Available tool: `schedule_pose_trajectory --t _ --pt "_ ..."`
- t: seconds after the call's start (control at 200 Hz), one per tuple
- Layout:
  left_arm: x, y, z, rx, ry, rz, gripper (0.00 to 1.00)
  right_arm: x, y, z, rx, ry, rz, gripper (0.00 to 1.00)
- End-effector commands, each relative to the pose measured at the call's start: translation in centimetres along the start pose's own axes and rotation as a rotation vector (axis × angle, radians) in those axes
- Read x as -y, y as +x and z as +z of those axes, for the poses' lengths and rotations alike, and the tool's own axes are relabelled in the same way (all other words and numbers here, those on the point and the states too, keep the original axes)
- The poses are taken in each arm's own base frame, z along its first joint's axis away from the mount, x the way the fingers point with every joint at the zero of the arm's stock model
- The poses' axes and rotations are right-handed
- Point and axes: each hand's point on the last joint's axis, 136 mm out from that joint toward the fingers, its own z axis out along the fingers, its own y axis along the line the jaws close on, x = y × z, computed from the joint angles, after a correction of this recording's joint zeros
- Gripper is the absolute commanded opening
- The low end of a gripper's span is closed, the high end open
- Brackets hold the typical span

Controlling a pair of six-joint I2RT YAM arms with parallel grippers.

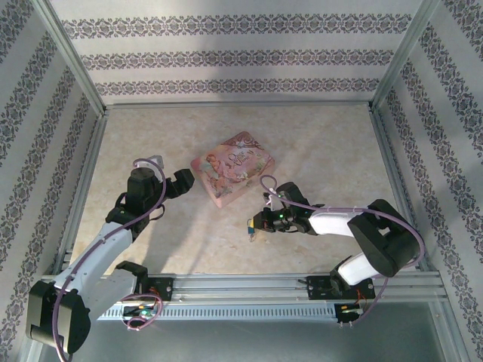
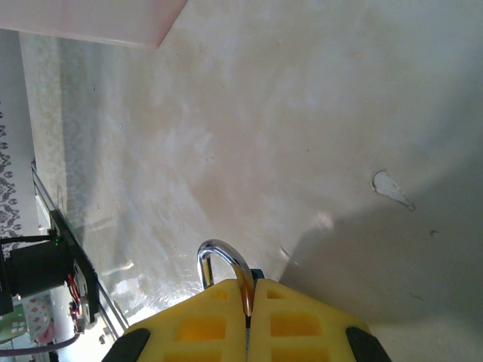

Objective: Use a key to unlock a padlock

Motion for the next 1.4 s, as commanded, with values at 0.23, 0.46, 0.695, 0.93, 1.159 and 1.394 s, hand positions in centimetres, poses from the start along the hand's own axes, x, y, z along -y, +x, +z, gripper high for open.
schedule_pose_trajectory --t 0.23,0.46,0.695,0.93,1.159,1.394 --pt "-1.1 0.4 -0.3 -0.006 -0.041 0.013 0.96 1.1 -0.5 -0.7 0.044 0.033 0.029 0.12" --pt "-1.4 0.2 -0.4 0.000 -0.052 0.013 0.96 1.2 -1.0 -2.8 0.094 0.073 0.011 0.20" --pt "-1.5 0.0 -0.6 0.007 -0.057 0.014 0.97 1.5 -1.2 -5.3 0.133 0.113 0.002 0.36" --pt "-1.7 -0.7 -1.3 0.031 -0.081 0.027 0.97 0.7 -2.8 -8.7 0.229 0.151 -0.043 0.37" --pt "-3.5 -1.6 -3.1 0.121 -0.173 0.036 0.99 0.4 -6.4 -15.1 0.443 0.278 -0.130 0.49" --pt "-6.0 -2.7 -5.4 0.225 -0.302 0.067 0.99 2.2 -9.9 -23.9 0.751 0.478 -0.189 0.90"
